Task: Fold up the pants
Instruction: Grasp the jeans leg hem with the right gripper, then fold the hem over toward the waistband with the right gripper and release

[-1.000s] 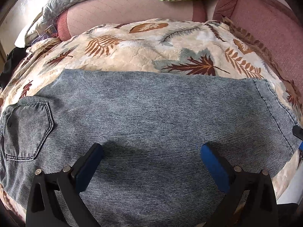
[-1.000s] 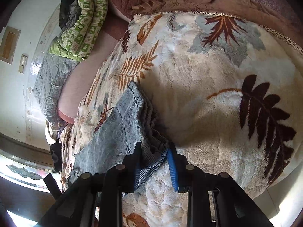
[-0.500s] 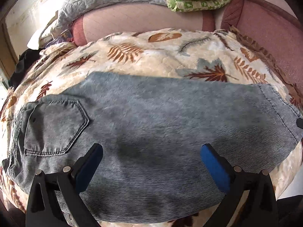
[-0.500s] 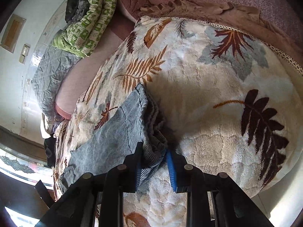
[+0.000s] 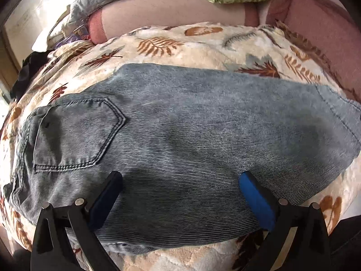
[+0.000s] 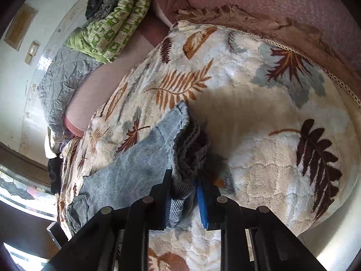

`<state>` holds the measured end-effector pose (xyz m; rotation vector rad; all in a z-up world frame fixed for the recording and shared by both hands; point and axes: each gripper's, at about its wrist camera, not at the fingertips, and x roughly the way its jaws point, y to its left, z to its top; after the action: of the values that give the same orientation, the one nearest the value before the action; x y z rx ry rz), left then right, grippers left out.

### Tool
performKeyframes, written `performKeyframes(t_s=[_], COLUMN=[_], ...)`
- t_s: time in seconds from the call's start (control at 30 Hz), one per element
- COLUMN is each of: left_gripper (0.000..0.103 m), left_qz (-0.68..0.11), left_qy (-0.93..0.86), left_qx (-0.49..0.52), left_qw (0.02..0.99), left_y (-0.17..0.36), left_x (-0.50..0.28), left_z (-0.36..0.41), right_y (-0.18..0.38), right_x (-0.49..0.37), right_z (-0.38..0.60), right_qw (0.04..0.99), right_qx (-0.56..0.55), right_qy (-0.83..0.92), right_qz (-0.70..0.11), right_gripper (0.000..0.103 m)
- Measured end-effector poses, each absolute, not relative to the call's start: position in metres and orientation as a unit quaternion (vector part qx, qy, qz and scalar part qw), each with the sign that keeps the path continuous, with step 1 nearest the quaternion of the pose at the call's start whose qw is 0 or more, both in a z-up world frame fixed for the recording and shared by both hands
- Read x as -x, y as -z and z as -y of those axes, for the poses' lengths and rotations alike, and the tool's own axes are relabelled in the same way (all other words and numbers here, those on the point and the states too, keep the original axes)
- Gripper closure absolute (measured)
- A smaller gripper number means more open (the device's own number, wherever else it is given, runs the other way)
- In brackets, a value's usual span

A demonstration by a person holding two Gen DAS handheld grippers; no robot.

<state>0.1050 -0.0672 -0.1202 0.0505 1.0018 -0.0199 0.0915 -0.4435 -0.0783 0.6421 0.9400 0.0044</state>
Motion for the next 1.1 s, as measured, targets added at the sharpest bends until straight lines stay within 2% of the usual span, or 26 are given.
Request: performKeyframes(t_s=[0.17,0.33,0.43,0.57,0.63,0.73,0.8,0.97,1.03,1.1], left_gripper=[0.000,0.000,0.000,0.000,0.000,0.000,0.000,0.000,0.000,0.000], left_qz=[-0.432,-0.407,-0.392,-0.402,-0.402,-0.399,-0.397,-0.394,-0.392,-0.395], left_qy=[0.010,-0.049,-0.087,-0.111,-0.115,-0.111,-0.096,-0.043,-0.017,0.002], left_qx=[0.046,0.136,0.165,0.176,0.178,0.175,0.168,0.128,0.112,0.088], left_qw=[0.900,0.902,0.901,0.892,0.891,0.893,0.897,0.909,0.913,0.914], left_y=[0.090,0.072,0.068,0.076,0.078,0.075,0.068,0.049,0.046,0.049], left_x=[-0.083,-0.059,-0.045,-0.037,-0.034,-0.037,-0.042,-0.062,-0.071,-0.082], left_z=[0.024,-0.058,-0.099,-0.130,-0.135,-0.133,-0.123,-0.077,-0.052,-0.026], right_y=[0.032,0.012,0.039,0.115,0.129,0.120,0.108,0.089,0.104,0.137], right_x=[-0.106,-0.113,-0.109,-0.109,-0.104,-0.099,-0.092,-0.083,-0.087,-0.092], right_z=[0.378,0.248,0.167,0.106,0.103,0.115,0.129,0.208,0.242,0.267], right_qw=[0.871,0.883,0.867,0.827,0.829,0.815,0.812,0.819,0.808,0.774], right_qx=[-0.241,-0.133,-0.077,-0.056,-0.069,-0.098,-0.108,-0.245,-0.315,-0.371], right_qy=[-0.053,-0.145,-0.195,-0.214,-0.214,-0.252,-0.271,-0.257,-0.235,-0.202], right_qz=[-0.426,-0.426,-0.452,-0.517,-0.512,-0.513,-0.505,-0.450,-0.439,-0.472], right_gripper=[0.083,0.083,0.083,0.082,0.076,0.061,0.044,0.040,0.034,0.033])
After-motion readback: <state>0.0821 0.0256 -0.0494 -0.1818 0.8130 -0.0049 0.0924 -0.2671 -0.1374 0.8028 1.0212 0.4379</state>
